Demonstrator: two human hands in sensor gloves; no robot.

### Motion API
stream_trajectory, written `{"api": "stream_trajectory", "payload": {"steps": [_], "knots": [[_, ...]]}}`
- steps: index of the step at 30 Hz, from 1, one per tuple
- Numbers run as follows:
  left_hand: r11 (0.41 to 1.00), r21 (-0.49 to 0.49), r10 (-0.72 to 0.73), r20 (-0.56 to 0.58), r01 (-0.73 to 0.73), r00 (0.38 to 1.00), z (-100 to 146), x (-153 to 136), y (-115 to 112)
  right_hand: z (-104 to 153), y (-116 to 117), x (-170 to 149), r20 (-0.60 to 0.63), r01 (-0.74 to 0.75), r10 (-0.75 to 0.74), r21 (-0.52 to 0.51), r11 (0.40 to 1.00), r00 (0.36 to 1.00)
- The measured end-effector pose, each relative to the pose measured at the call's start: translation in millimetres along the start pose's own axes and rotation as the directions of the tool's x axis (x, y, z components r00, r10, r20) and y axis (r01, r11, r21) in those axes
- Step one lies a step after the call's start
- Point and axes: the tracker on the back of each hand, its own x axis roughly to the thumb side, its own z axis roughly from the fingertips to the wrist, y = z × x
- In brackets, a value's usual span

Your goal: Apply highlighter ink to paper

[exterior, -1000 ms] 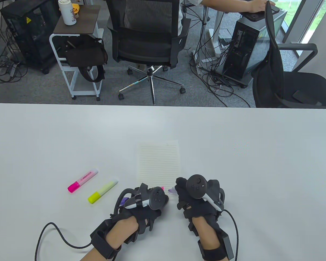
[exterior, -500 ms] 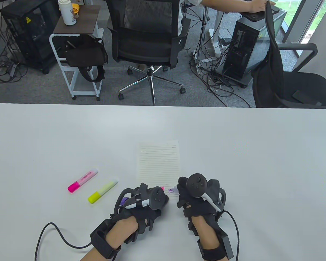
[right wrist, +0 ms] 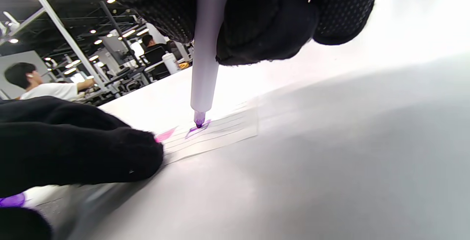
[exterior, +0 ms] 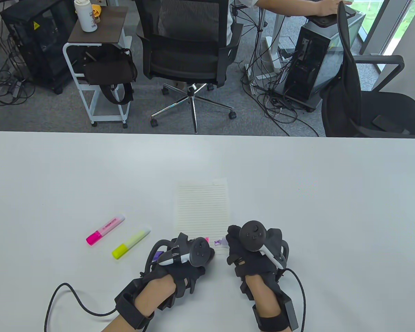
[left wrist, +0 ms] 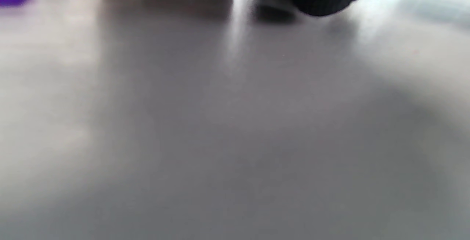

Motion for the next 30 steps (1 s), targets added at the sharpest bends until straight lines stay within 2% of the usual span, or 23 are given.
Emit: {"api": "stream_trajectory", "payload": {"steps": [7,10,12,19,23,30], "knots": [[1.000,0.000,0.000,0.001,0.000,1.000,0.2,-0.1,0.0,0.5,-2.4,-2.5,-0.042,-0.014,0.013,-0.021,1.000,0.999],[1.000,0.000,0.001,0.002,-0.001,1.000,0.2,-0.2,0.0,1.2,-2.0,-1.0,-0.024,-0.020,0.020,-0.030,0.999,1.000],[1.000,-0.001,0.000,0.002,0.000,1.000,0.2,-0.2,-0.1,0.0,2.2,0.4,0.004,0.015,-0.016,0.005,1.000,1.000],[1.000,0.001,0.001,0.001,-0.001,1.000,0.3,-0.3,-0.1,1.1,-2.9,-5.0,-0.052,-0.006,0.005,-0.025,1.000,0.999],[1.000,0.001,0.001,0.001,-0.001,1.000,0.3,-0.2,-0.1,0.1,0.8,-4.2,-0.008,0.029,-0.029,0.001,1.000,1.000],[1.000,0.001,-0.001,0.003,0.001,1.000,0.4,-0.2,-0.2,1.3,-3.7,-7.3,-0.040,0.000,0.000,-0.014,1.000,0.999]]}}
